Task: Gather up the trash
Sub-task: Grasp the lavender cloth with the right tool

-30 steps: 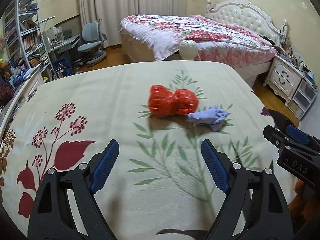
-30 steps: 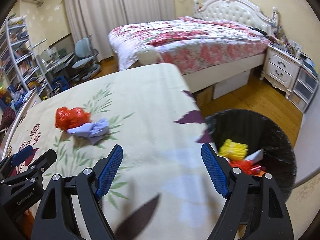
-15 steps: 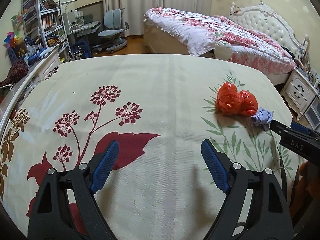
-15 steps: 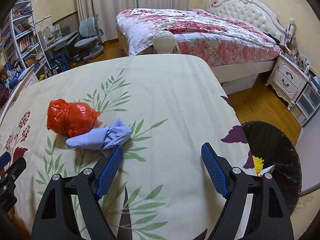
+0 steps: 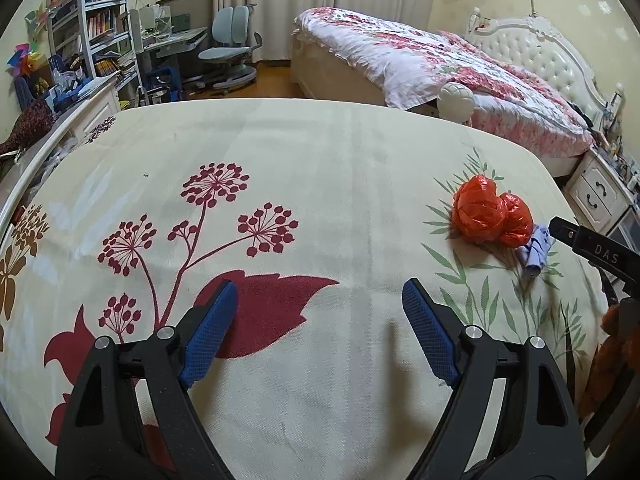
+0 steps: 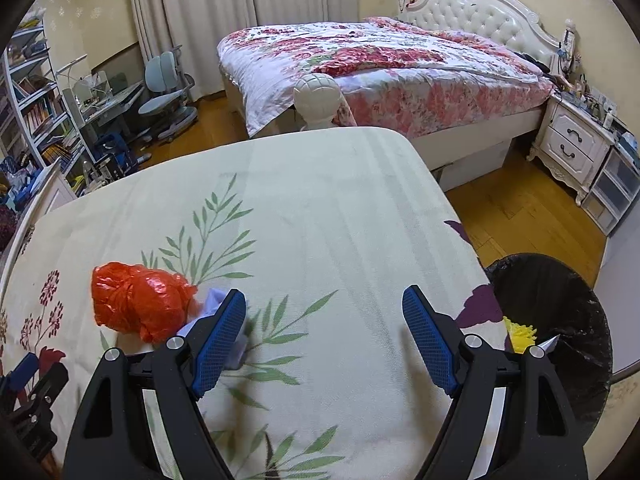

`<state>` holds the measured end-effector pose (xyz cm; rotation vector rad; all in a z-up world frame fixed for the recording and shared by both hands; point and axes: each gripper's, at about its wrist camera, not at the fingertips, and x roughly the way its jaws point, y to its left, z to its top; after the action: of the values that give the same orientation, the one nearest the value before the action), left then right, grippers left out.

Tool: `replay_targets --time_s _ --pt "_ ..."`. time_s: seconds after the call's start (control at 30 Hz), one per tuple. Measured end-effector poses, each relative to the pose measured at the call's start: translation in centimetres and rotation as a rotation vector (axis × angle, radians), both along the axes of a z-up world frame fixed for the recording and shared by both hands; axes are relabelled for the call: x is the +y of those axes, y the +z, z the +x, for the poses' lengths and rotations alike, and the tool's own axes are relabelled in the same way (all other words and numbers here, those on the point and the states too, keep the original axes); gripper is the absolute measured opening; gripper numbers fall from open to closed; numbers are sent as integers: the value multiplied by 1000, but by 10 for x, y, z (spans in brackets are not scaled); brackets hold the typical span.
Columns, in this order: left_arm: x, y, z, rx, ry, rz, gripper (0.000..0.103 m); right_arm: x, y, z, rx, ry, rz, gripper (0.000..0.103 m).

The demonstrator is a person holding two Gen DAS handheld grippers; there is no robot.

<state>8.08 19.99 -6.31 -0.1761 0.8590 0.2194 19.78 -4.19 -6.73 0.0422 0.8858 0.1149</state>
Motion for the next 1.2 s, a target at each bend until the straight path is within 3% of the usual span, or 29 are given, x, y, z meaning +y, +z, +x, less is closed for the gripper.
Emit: replay_targets --time_s 0.3,0.7,0.9,0.97,1.1,1.2 --pt "5 0 -3 -5 8 -22 82 32 -1 -8 11 50 -25 78" --pt "8 0 -5 -7 14 -45 82 21 1 -24 13 39 -22 78" --pt "7 0 -5 -9 11 -34 82 37 7 -34 -6 120 -31 78" --pt "7 0 -5 -9 11 -31 82 41 4 -35 3 143 -39 71" --pt "3 1 -4 -10 5 -20 82 40 -6 -32 36 154 -33 42" --pt "-3 2 -2 -11 -6 -21 82 36 -7 -31 34 159 -14 32"
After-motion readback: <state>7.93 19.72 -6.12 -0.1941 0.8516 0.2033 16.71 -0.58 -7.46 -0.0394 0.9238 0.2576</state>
